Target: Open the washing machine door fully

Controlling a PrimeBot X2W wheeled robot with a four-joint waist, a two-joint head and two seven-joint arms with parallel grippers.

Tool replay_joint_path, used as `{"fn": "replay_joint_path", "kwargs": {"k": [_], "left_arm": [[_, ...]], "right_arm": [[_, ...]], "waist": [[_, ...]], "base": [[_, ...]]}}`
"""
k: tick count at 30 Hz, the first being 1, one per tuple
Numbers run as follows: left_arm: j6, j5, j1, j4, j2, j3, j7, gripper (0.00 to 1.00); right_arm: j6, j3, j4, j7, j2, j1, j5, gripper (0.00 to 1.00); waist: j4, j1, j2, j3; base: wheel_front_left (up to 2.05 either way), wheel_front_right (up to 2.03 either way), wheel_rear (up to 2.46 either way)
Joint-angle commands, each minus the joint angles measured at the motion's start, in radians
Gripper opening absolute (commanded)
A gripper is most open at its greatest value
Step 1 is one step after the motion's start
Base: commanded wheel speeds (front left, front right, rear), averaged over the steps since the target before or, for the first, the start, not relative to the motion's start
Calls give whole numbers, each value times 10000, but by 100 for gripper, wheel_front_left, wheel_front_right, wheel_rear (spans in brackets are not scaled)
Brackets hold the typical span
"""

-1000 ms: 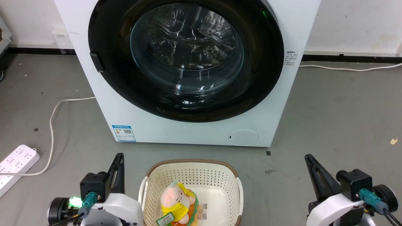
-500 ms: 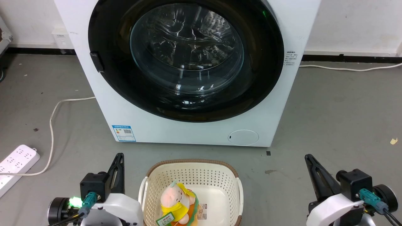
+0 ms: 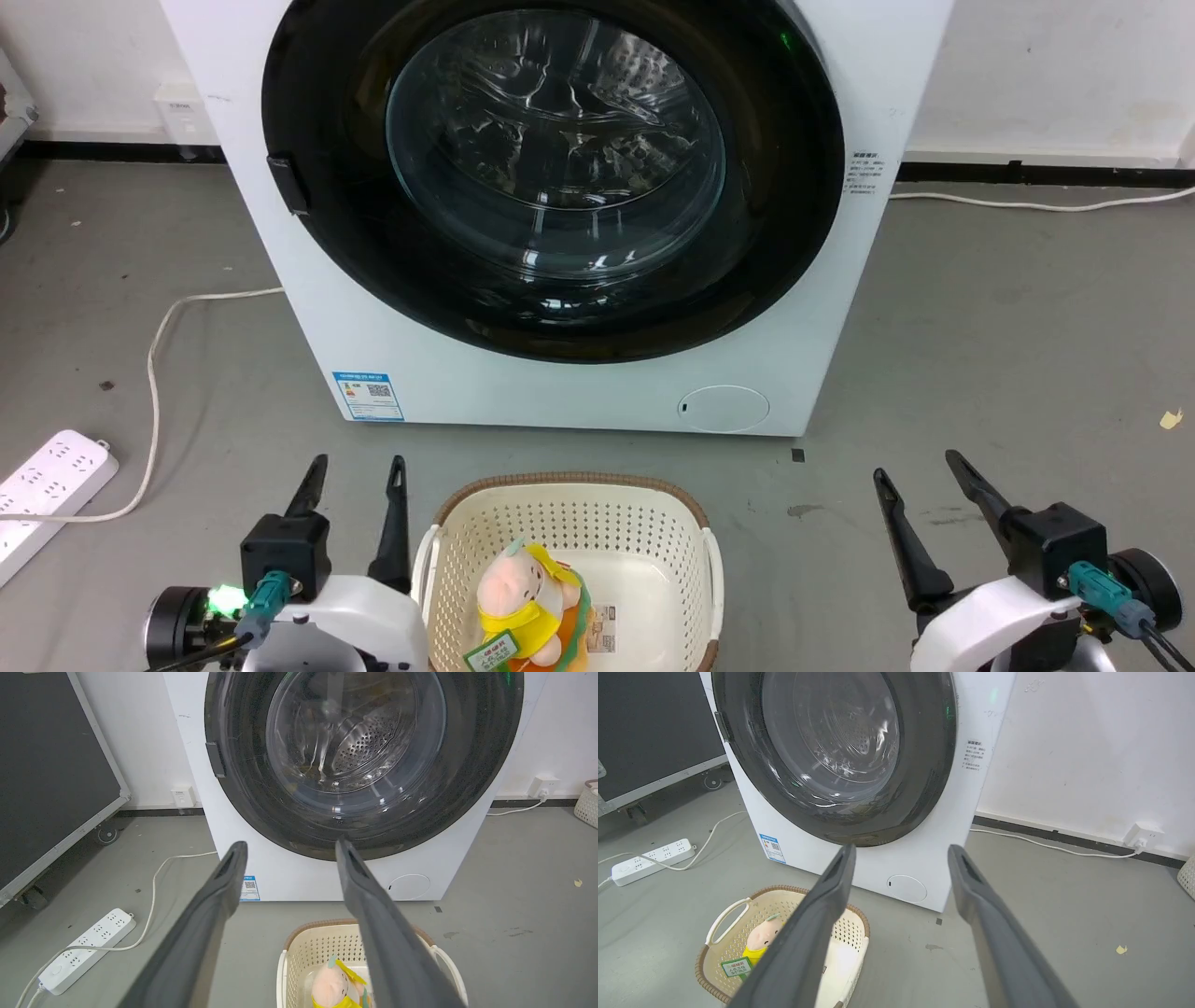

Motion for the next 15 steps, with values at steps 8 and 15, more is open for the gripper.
{"fn": "replay_joint_path", "kwargs": {"k": [8, 15], "left_arm": [[59, -59, -13, 56, 2, -147, -247, 100], [76, -57, -126, 30, 3, -243, -392, 100]], "right_arm": [[-1, -18, 73, -246, 5, -67, 240, 100], [-1, -11, 118, -377, 2, -347, 468, 100]], "waist": [[-13, 0, 0, 66], [-29, 0, 0, 312]], "base": [[0, 0, 0], [0, 0, 0]]}}
